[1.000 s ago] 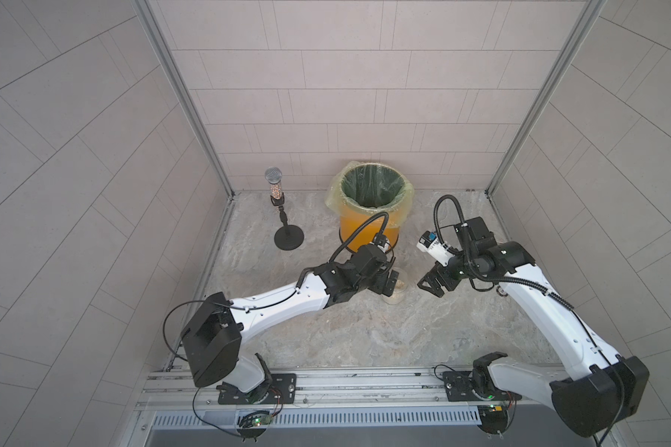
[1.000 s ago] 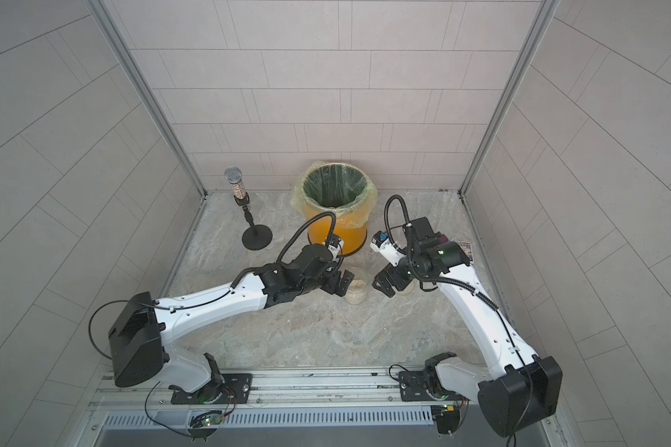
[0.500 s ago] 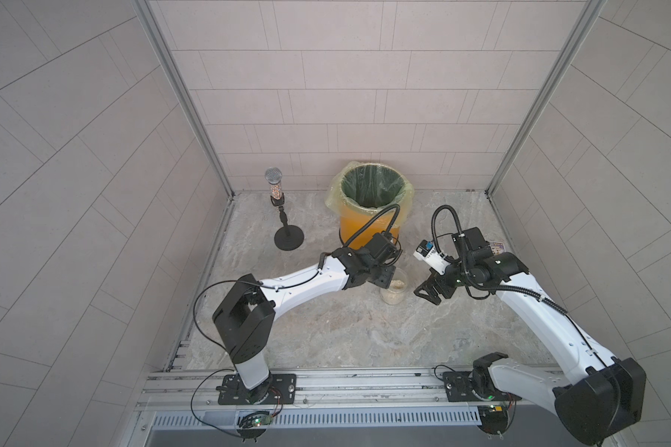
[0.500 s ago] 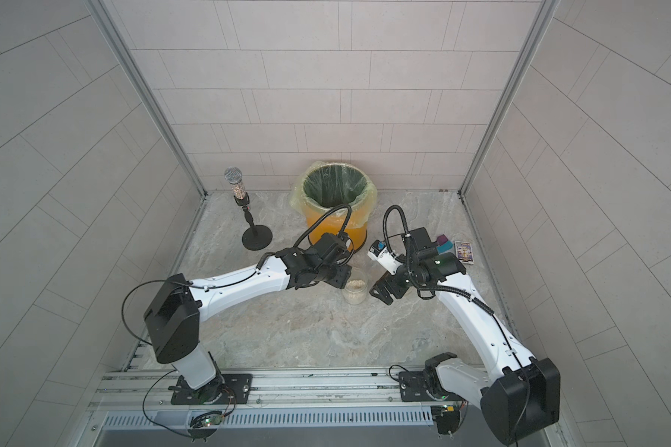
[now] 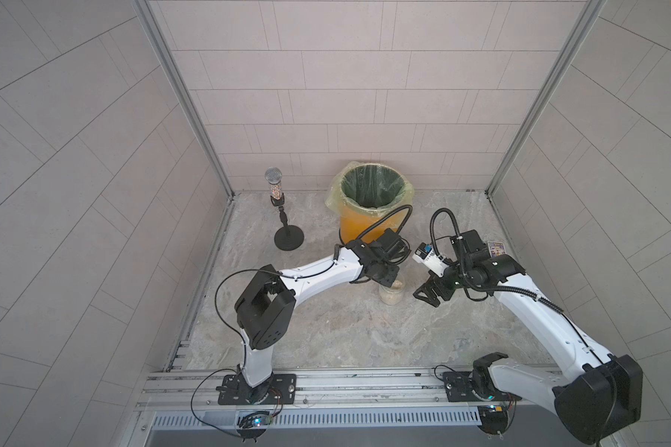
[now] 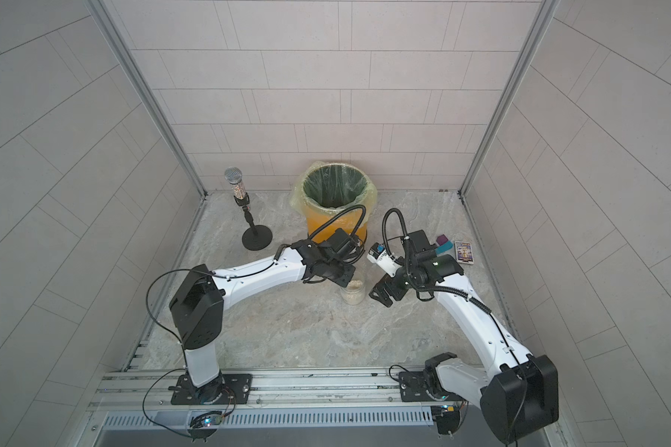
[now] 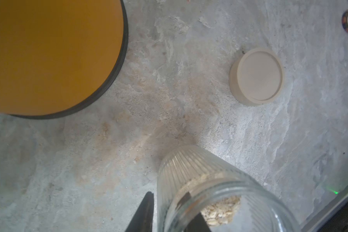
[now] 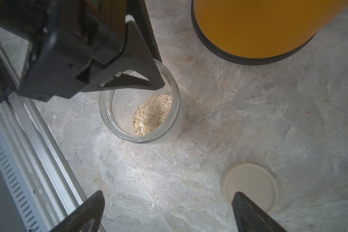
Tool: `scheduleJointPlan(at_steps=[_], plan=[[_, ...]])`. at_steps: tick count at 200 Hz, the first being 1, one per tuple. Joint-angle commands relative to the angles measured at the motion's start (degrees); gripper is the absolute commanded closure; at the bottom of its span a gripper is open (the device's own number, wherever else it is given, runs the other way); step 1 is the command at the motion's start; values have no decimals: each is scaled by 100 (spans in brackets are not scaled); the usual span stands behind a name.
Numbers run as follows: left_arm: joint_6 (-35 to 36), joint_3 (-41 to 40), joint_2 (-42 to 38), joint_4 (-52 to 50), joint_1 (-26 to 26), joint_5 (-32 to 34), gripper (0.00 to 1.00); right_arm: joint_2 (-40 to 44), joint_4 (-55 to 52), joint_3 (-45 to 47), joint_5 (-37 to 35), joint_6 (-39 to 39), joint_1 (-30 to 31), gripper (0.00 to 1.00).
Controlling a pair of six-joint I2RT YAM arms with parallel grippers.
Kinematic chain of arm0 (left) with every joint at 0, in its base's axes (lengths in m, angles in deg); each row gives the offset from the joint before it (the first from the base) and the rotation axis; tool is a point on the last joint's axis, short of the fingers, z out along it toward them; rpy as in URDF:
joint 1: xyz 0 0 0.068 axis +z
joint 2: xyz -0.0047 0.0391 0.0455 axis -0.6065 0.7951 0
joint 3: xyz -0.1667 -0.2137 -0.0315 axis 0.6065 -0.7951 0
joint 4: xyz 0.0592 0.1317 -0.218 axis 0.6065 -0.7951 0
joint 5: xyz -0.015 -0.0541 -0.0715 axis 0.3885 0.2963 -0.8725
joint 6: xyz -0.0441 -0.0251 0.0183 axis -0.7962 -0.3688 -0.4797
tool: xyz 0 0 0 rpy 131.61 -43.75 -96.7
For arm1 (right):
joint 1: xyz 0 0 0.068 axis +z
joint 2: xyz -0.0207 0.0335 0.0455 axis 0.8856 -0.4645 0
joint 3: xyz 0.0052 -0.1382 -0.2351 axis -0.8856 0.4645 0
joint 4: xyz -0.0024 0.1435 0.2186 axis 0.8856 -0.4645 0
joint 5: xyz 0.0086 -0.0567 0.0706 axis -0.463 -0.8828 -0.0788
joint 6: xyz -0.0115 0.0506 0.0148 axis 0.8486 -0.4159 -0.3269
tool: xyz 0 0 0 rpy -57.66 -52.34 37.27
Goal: Empty expired oatmeal from jars
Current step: Pick up the jar from the center of the board.
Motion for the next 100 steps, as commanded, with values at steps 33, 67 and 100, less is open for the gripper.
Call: scheduleJointPlan(at_steps=[33, 67, 100], plan=[[59, 134, 56, -260, 11, 14, 88, -119, 53, 88, 101, 125, -24, 0], [94, 70, 50, -101, 19, -206, 98, -75, 43, 123, 192, 315, -24, 1], [103, -135, -63, 288, 12, -423, 100, -78, -11, 83, 272, 574, -13, 1]])
